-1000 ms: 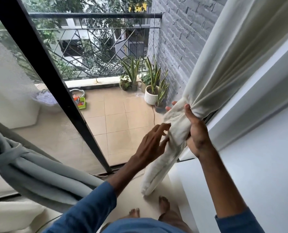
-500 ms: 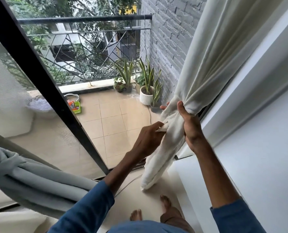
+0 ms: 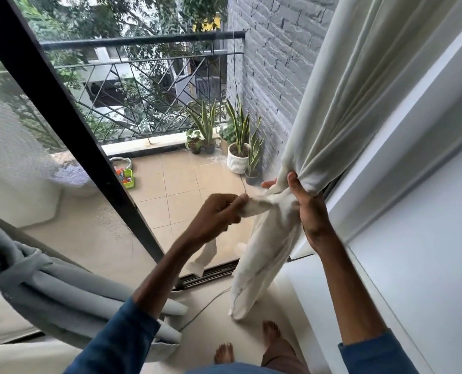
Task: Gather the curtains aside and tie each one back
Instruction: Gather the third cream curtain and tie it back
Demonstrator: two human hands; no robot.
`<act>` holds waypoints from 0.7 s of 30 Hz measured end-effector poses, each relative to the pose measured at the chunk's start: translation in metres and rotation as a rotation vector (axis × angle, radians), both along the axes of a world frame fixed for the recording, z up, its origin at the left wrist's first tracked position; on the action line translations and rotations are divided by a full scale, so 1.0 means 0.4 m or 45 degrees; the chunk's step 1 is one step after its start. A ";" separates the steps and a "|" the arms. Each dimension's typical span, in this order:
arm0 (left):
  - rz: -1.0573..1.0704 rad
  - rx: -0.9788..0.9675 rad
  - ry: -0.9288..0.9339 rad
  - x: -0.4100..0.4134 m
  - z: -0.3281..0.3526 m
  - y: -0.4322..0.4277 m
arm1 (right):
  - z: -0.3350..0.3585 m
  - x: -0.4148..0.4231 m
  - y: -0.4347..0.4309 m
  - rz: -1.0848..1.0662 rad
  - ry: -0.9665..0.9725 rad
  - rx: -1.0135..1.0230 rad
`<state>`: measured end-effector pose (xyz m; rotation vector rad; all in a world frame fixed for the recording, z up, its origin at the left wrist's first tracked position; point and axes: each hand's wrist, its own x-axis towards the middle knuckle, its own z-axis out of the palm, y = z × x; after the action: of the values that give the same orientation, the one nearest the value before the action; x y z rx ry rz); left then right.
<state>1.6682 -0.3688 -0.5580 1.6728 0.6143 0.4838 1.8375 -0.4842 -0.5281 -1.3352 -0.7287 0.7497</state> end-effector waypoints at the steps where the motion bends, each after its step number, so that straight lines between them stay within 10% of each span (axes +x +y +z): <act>1: -0.072 -0.028 0.036 0.001 0.001 -0.011 | 0.000 -0.004 -0.003 0.024 0.016 0.009; 21: -0.060 -0.417 -0.030 0.028 0.022 -0.056 | -0.017 0.003 -0.054 0.589 -0.259 -0.068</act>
<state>1.6794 -0.3913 -0.5494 1.3659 0.6004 0.3472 1.8386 -0.5058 -0.5351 -1.3172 -1.2122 1.0121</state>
